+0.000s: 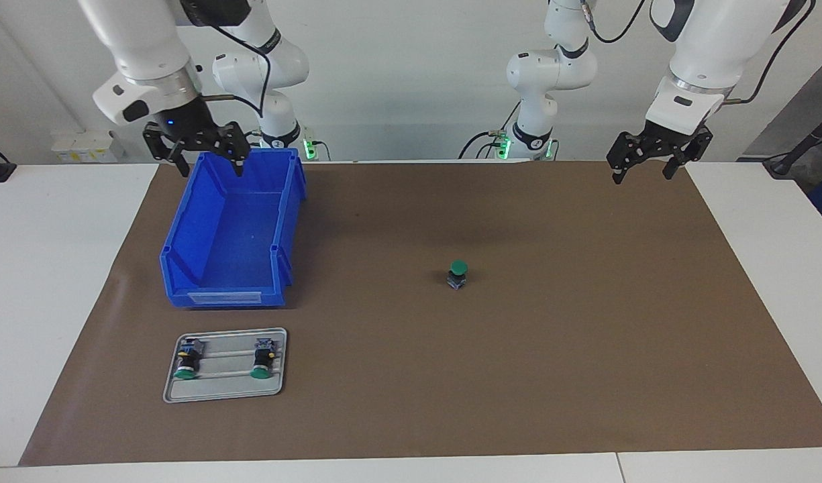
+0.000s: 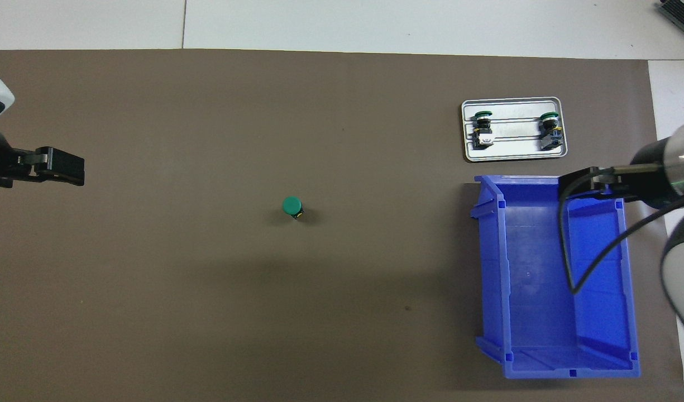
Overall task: Place and press button with both arms
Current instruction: 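Reach the right gripper over to the green part and grasp it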
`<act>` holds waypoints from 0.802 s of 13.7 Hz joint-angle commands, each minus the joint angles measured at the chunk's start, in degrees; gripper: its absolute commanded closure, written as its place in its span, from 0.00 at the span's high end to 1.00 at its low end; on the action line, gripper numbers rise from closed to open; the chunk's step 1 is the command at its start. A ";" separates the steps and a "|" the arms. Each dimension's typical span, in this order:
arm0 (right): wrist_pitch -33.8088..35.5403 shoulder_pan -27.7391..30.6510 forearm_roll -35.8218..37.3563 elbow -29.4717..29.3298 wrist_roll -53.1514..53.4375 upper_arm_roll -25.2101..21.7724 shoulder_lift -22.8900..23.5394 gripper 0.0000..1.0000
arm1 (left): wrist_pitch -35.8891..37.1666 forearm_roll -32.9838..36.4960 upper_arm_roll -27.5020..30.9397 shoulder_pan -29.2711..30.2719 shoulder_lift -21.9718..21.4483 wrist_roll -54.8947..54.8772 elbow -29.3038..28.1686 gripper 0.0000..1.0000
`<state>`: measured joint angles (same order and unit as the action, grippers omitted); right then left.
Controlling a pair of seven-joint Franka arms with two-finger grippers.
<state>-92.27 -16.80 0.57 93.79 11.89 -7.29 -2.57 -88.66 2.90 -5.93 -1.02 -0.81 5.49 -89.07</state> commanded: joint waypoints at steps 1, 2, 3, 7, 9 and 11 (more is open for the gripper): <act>-7.99 -6.29 -3.89 3.76 8.48 -0.01 2.29 1.00 | -1.25 -1.93 0.04 0.32 -2.00 -1.19 -2.68 1.00; -10.97 -9.01 -5.82 3.07 12.16 -0.01 5.53 1.00 | -1.25 -2.98 0.04 0.32 -2.35 -1.19 -3.64 1.00; -15.87 -12.08 -5.93 2.63 16.89 -0.10 8.69 1.00 | -1.60 -4.38 0.04 0.32 -3.05 -1.54 -4.87 1.00; -30.48 -21.76 -6.11 -1.06 39.82 -0.01 21.09 1.00 | -4.76 -4.92 0.04 0.14 -6.48 -1.80 -11.99 1.00; -34.28 -23.97 -5.84 -3.43 50.12 -0.01 25.84 1.00 | -4.59 -4.92 0.04 0.32 -6.66 -1.63 -12.09 1.00; -34.82 -26.68 -5.41 -4.75 55.50 -0.01 30.06 1.00 | -4.42 -4.92 0.13 0.40 -6.49 -1.28 -11.74 1.00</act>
<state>-127.08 -41.97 -4.17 92.68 62.72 -6.83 23.27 -91.53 -1.37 -5.94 -1.03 -5.25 4.73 -98.48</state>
